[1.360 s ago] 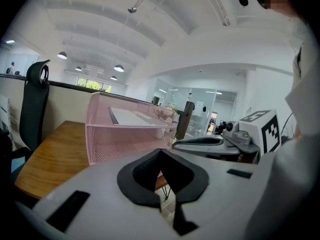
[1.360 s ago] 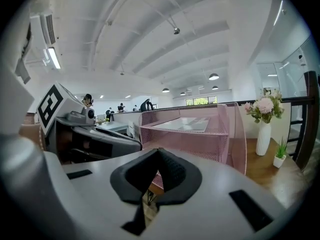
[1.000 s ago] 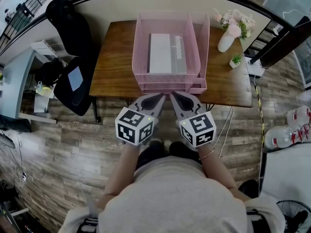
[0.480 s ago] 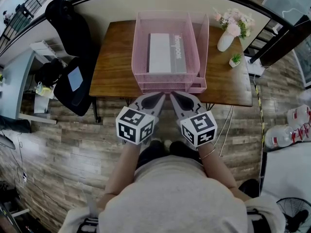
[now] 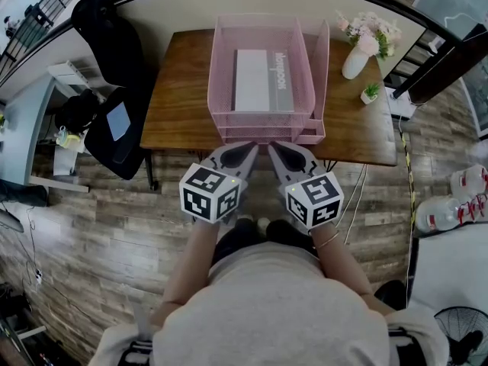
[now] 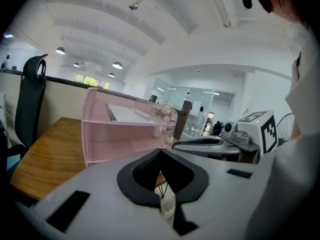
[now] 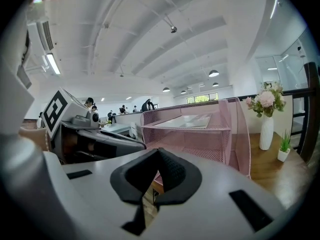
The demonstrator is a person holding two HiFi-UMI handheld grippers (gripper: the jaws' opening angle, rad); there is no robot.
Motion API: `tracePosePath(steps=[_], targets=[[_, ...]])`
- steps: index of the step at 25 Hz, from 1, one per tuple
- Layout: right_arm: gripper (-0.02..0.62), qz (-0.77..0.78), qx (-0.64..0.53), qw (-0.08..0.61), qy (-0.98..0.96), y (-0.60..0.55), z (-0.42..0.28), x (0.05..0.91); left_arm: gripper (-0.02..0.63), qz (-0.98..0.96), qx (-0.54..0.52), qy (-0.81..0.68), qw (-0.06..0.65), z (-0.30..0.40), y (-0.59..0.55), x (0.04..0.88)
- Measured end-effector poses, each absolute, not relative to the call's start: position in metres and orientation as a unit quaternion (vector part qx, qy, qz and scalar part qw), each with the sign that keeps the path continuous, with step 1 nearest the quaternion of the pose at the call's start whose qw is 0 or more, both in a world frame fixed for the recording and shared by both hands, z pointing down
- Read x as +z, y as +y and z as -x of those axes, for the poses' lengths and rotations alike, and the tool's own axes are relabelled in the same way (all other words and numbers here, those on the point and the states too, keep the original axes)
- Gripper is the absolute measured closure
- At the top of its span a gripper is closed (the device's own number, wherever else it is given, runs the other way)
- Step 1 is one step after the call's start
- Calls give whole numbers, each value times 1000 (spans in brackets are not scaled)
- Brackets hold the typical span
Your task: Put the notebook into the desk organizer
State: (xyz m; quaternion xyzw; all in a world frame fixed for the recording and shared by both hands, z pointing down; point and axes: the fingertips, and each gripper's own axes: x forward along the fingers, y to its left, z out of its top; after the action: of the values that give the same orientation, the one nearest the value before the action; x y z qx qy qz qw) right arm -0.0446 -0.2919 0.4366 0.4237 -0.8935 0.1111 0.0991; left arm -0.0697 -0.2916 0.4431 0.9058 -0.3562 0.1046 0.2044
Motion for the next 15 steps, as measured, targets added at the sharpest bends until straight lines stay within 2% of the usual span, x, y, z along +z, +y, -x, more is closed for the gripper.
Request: tracePosePath(steps=[15], targets=[[586,-426,112,103,-892,-290,47,438,595,-911,102,-341,206,67,-290,441]])
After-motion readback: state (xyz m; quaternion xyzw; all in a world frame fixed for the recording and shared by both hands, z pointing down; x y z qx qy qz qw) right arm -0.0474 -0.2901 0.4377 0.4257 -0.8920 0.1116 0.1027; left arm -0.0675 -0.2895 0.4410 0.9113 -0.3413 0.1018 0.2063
